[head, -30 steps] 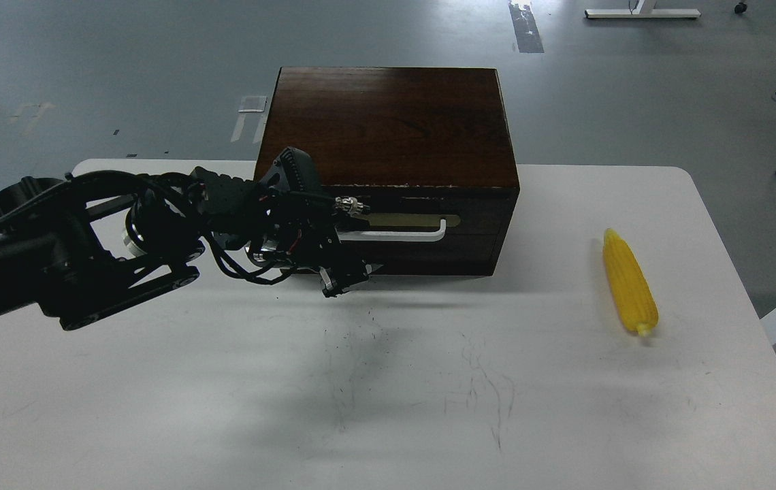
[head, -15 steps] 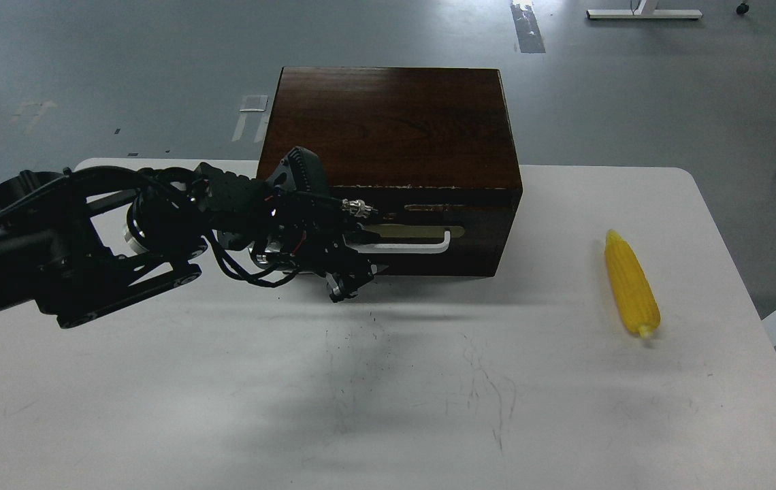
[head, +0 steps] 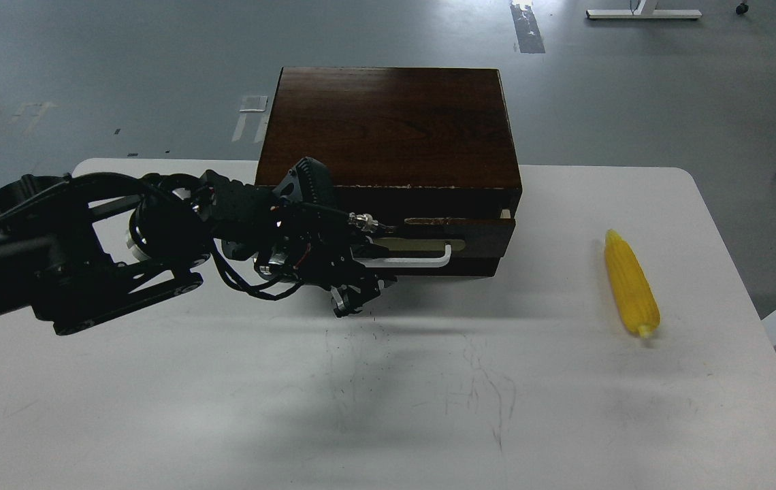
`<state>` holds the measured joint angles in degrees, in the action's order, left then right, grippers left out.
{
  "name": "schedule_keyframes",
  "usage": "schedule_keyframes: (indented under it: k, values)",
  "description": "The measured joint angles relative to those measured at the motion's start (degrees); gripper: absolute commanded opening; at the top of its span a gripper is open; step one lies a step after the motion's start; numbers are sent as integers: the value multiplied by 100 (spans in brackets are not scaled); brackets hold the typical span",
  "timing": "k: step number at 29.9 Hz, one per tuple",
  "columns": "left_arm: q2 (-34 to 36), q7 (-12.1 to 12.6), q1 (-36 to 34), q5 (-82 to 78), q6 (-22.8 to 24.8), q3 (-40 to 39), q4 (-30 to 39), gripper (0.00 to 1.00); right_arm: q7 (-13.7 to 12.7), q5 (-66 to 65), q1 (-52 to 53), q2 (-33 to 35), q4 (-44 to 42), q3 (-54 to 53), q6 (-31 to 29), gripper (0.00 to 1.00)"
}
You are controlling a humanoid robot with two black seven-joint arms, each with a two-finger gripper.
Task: Put corn in drawer with both arms
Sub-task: 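Pull the drawer toward the robot with the left gripper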
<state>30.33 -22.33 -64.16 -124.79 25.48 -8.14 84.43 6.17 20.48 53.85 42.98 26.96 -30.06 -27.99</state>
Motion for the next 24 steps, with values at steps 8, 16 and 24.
schedule_keyframes:
  k: [8, 16, 24]
  values:
    - [57, -153, -79, 28, 128, 1, 81, 41, 2, 0, -36, 0, -7, -4, 0, 100]
    - [160, -173, -81, 29, 249, -1, 332, 41, 7, 0, -58, -8, -84, 8, 0, 100]
    - [226, -173, -80, 29, 252, -3, 478, 42, 7, -4, -52, -8, -129, 9, 0, 100]
